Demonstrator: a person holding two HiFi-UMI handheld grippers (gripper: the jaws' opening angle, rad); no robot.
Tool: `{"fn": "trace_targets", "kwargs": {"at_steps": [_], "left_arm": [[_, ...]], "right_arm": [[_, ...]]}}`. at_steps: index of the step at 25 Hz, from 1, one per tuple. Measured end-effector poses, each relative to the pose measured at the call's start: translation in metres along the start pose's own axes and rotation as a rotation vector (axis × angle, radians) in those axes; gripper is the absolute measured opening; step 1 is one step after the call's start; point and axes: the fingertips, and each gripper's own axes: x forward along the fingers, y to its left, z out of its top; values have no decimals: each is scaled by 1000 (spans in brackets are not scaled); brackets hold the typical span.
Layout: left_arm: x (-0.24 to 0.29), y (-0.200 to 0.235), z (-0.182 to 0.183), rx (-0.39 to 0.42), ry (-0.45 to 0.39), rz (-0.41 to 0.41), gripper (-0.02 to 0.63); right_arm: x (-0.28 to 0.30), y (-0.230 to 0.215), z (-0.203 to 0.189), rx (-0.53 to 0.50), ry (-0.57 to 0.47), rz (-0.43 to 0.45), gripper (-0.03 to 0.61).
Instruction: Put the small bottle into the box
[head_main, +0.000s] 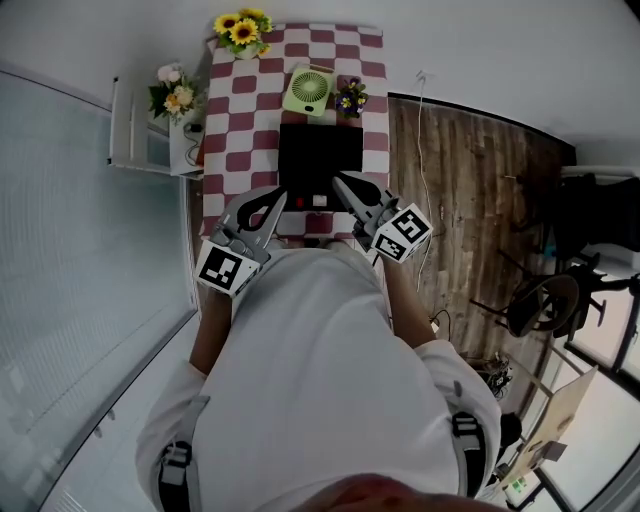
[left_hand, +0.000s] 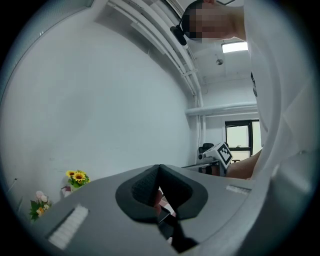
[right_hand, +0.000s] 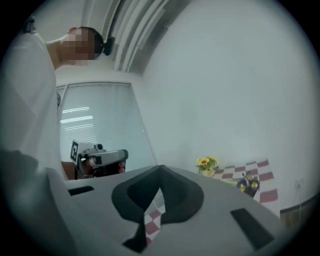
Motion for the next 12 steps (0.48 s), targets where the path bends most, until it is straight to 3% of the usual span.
{"fn": "trace_targets", "kwargs": {"at_steps": [3,7,12], "left_arm": [[10,-1,11,-5,-42,9,2],[22,-3,21,-9,-55,27,2],[37,0,30,-9,-55,83,2]], "right_arm": [[-9,14,36,-162,-76,13,0],[-24,19,81,-254,-188,-26,0],[-34,12,116,-344,-176,-125,0]]}}
